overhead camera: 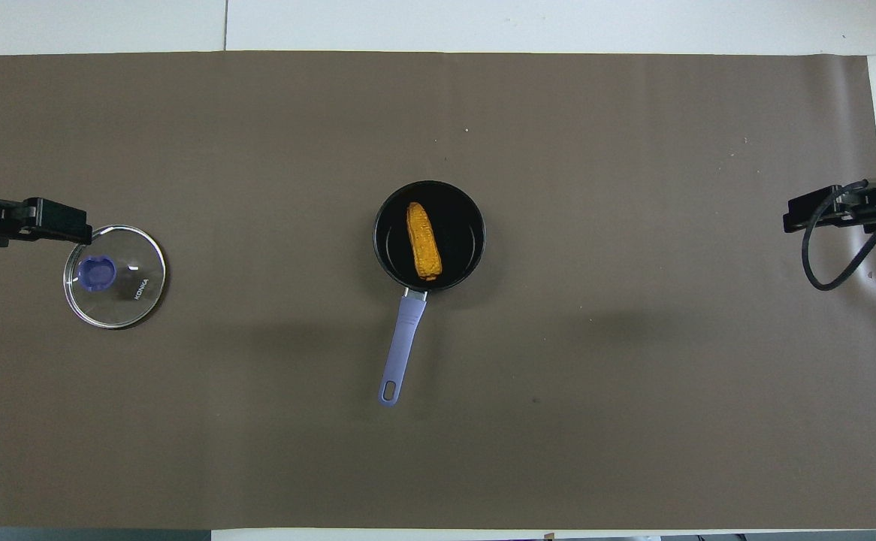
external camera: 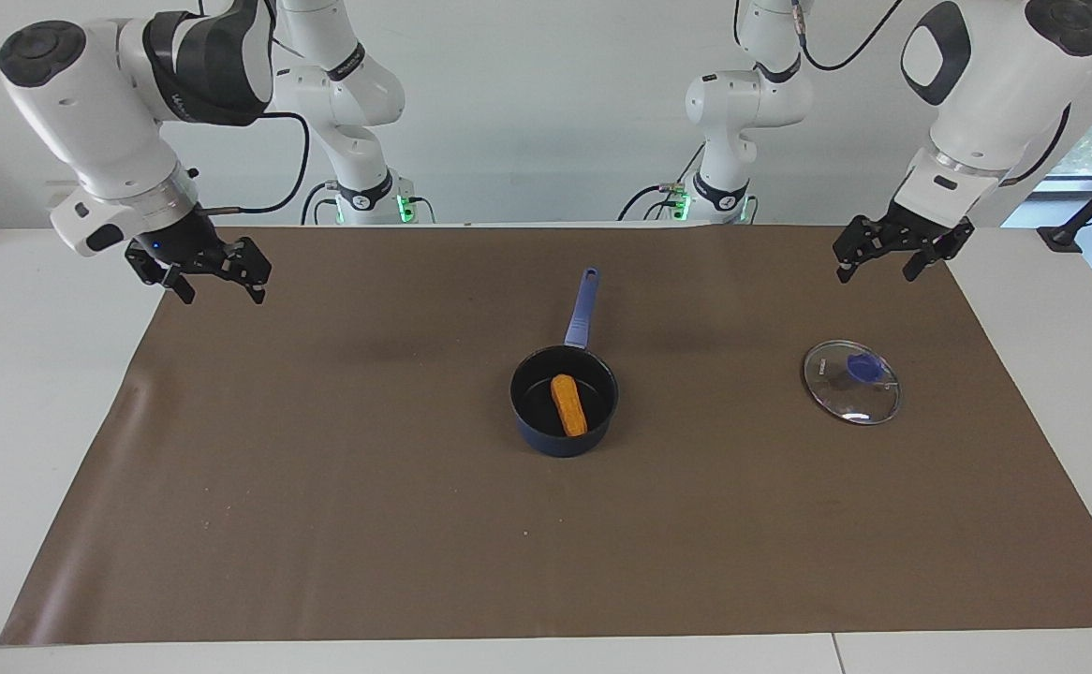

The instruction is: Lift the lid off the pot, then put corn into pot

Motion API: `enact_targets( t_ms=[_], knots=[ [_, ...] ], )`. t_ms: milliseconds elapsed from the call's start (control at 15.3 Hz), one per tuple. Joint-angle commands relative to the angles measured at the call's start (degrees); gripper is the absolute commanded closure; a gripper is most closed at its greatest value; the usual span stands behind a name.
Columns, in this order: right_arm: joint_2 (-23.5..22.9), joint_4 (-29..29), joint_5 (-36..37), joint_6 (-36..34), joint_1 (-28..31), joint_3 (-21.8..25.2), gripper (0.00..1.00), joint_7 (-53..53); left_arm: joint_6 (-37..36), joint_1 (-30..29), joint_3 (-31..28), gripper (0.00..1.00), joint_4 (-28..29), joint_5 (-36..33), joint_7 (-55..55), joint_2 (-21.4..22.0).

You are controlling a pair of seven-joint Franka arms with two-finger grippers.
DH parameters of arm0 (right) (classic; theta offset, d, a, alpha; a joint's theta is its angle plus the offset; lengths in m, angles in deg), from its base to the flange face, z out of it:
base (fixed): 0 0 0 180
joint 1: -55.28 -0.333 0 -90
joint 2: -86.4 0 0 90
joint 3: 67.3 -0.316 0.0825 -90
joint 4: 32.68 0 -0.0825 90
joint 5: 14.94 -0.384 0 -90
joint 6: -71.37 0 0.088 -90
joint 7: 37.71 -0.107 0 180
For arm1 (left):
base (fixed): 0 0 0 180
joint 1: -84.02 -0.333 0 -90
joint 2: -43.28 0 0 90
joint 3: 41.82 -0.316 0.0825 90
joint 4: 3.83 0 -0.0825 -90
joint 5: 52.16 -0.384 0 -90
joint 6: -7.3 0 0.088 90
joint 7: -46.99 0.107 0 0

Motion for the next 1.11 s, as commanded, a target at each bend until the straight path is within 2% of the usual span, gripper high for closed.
enact_targets(
  t_ms=[0,262,524,1048],
  knots=[
    [0.6,-1.0,1.0,0.1,0.9,-0.6,0.00,1.4,1.3,1.7,-0.5,0.00,6.5,-1.1,1.1,4.4],
    [-1.1,-0.6,0.6,-0.7,0.5,-0.5,0.00,1.2,3.2,1.7,0.5,0.00,5.1,-1.0,0.4,3.2],
    [-0.9,-0.4,0.6,-1.4,0.4,-0.6,0.00,1.3,-5.5,1.6,0.5,0.00,-2.8,-0.9,0.3,-1.2],
    [-0.6,0.2,0.6,-3.1,0.2,-0.8,0.00,1.1,-5.7,1.4,1.4,0.00,-2.8,-0.5,-1.1,-1.0]
  ],
)
